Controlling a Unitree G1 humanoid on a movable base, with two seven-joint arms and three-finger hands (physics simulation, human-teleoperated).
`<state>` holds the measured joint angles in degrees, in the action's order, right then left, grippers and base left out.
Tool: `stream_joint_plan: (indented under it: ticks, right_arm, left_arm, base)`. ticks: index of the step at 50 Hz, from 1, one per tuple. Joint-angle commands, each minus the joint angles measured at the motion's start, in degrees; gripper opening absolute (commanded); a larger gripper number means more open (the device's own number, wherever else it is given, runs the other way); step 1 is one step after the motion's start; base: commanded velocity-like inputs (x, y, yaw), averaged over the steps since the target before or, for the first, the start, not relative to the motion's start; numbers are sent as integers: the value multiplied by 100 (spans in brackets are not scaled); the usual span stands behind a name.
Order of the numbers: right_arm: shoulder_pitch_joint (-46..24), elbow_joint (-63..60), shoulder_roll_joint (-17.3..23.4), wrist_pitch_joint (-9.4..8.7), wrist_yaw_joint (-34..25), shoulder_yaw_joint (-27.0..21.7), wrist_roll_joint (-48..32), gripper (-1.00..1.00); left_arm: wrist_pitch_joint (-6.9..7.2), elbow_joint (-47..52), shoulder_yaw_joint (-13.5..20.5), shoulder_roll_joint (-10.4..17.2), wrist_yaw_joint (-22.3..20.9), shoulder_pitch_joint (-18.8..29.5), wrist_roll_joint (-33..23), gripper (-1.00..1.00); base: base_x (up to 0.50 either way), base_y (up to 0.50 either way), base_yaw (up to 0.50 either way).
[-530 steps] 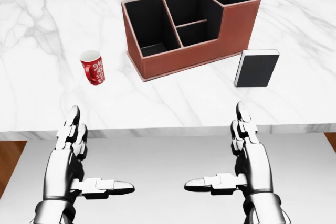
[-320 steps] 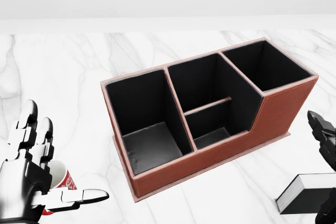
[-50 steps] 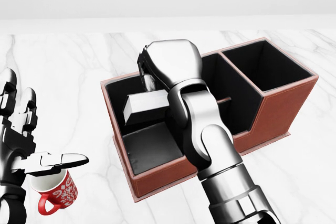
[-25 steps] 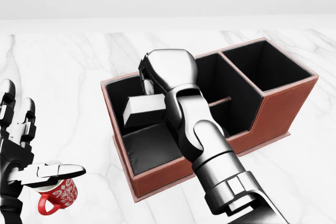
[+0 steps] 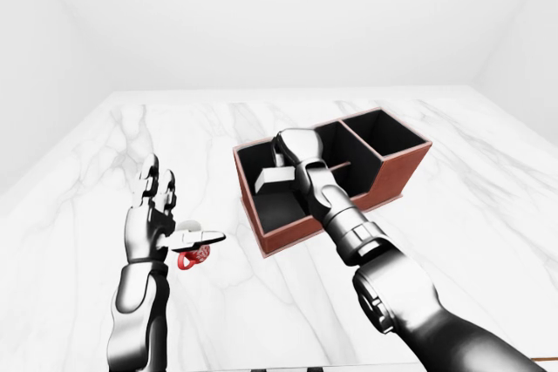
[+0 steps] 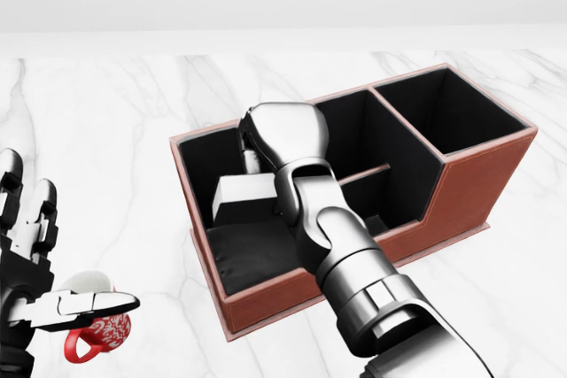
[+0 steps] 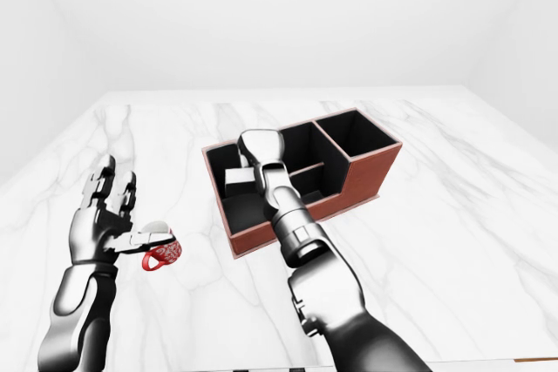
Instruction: Pick up the book and place it in the left compartment of the caddy.
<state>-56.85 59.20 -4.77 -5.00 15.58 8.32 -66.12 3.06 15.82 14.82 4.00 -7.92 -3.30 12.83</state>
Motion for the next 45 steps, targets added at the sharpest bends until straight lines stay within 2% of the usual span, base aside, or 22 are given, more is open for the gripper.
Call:
stream_joint_plan:
  ticks: [1, 12, 25, 45]
  right_arm:
    - [-230, 608, -41, 0, 511, -34, 16, -100]
    - [-305, 1077, -60, 0, 734, -24, 60, -100]
    - [-369, 1394, -132, 0, 817, -32, 73, -100]
    - [-305, 1707, -182, 0, 962, -79, 26, -100]
  left_arm:
    - [-122, -78, 37, -18, -65, -74, 37, 100]
    - [-148, -173, 104, 27, -101, -28, 114, 100]
    - [-277, -275, 166, 26, -207, -101, 193, 100]
    - [-352, -465, 245, 86, -286, -39, 311, 100]
  base:
    - [0, 0, 0]
    - [0, 0, 0]
    - [0, 0, 0]
    - [0, 0, 0]
